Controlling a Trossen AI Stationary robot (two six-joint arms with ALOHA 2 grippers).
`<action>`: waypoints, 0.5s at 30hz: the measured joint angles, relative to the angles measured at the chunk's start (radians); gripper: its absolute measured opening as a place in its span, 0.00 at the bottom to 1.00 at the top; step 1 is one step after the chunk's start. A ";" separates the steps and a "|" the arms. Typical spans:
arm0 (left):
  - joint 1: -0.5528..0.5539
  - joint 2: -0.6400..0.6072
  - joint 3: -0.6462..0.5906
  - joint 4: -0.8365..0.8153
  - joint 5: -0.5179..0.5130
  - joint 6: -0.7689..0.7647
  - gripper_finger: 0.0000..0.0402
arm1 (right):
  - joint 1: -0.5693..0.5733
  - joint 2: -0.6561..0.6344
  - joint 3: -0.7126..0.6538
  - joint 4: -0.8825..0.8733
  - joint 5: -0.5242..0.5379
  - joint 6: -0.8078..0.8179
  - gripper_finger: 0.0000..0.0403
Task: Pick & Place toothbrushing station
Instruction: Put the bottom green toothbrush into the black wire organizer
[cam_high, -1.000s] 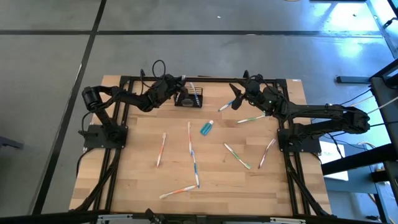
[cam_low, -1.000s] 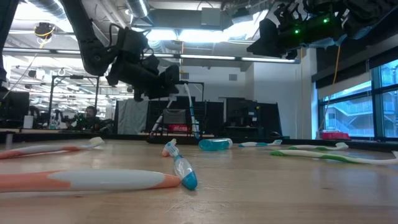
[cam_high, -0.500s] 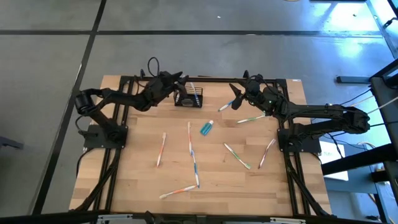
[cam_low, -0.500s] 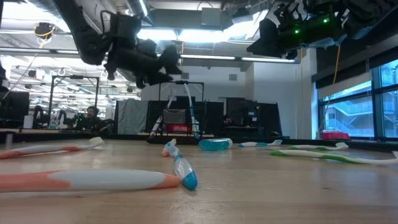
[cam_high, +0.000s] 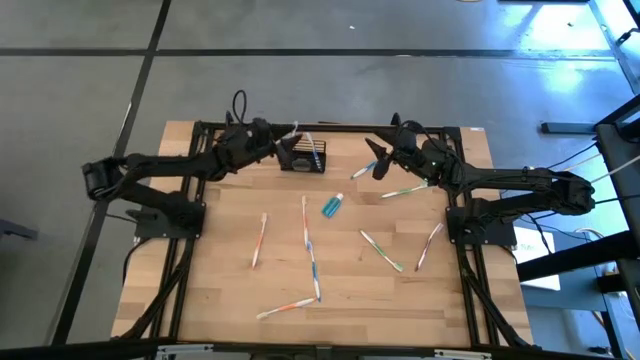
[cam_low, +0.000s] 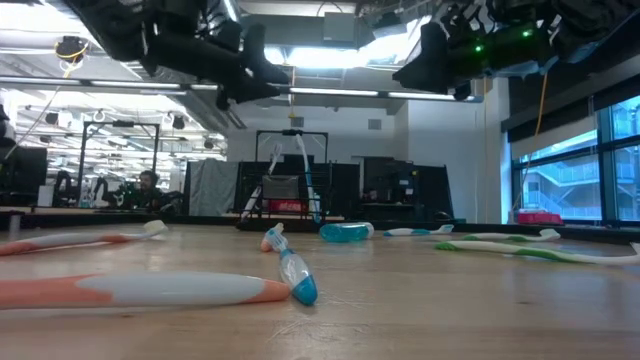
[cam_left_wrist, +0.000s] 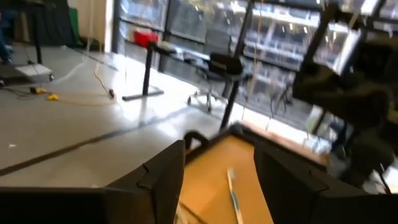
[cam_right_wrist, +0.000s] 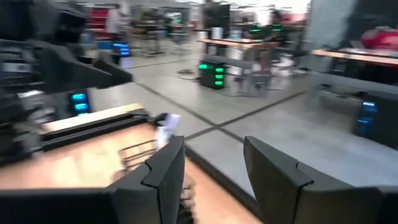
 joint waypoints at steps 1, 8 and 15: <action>-0.012 -0.017 0.000 -0.041 -0.001 0.004 0.46 | 0.000 0.000 0.000 0.000 -0.034 0.000 0.42; -0.104 -0.074 0.000 -0.275 -0.002 0.001 0.44 | 0.000 0.000 0.013 -0.073 -0.222 0.080 0.42; -0.210 -0.078 0.000 -0.369 -0.052 -0.003 0.43 | 0.057 0.000 0.152 -0.571 -0.186 0.137 0.42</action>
